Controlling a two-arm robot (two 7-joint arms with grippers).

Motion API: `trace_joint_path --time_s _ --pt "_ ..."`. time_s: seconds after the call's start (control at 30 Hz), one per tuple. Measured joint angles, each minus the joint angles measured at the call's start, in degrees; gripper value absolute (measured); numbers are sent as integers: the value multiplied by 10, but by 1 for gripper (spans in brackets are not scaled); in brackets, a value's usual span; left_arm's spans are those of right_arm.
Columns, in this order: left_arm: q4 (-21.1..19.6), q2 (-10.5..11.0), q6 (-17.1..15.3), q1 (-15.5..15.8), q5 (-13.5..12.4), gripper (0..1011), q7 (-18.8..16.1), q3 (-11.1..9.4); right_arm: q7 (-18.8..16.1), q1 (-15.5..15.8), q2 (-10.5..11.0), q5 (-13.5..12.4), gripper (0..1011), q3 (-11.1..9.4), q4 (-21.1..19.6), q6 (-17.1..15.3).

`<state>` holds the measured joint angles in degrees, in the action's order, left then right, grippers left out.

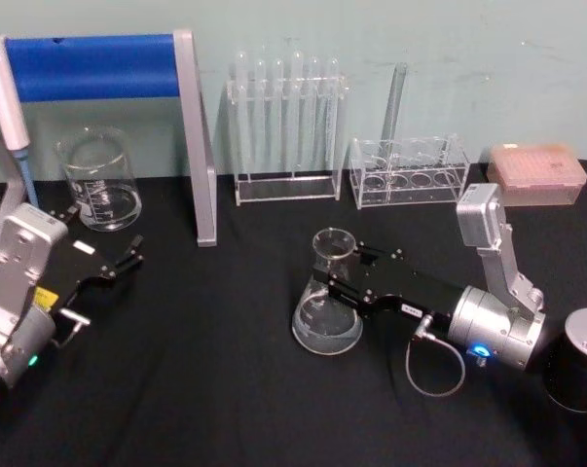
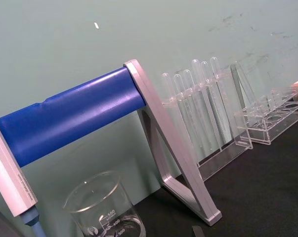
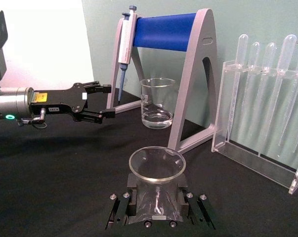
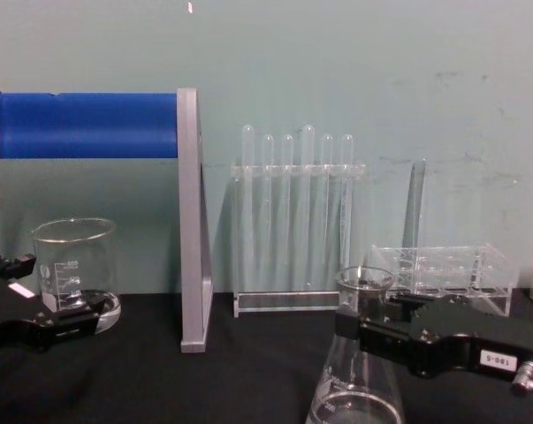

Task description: Grasp the erlenmeyer flask with one hand, shake it three times, then place it back.

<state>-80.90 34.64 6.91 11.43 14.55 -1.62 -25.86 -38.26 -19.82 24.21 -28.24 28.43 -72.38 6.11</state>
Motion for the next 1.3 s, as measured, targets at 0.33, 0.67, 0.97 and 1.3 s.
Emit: trace_joint_path --time_s 0.33,0.67,0.97,1.3 --pt "0 0 0 0 0 1001 0 0 0 0 0 0 563 0 0 0" --pt "0 0 0 0 0 1001 0 0 0 0 0 0 849 0 0 0" --pt "0 0 0 0 0 1001 0 0 0 0 0 0 1003 0 0 0" --pt "0 0 0 0 0 1001 0 0 0 0 0 0 1003 0 0 0"
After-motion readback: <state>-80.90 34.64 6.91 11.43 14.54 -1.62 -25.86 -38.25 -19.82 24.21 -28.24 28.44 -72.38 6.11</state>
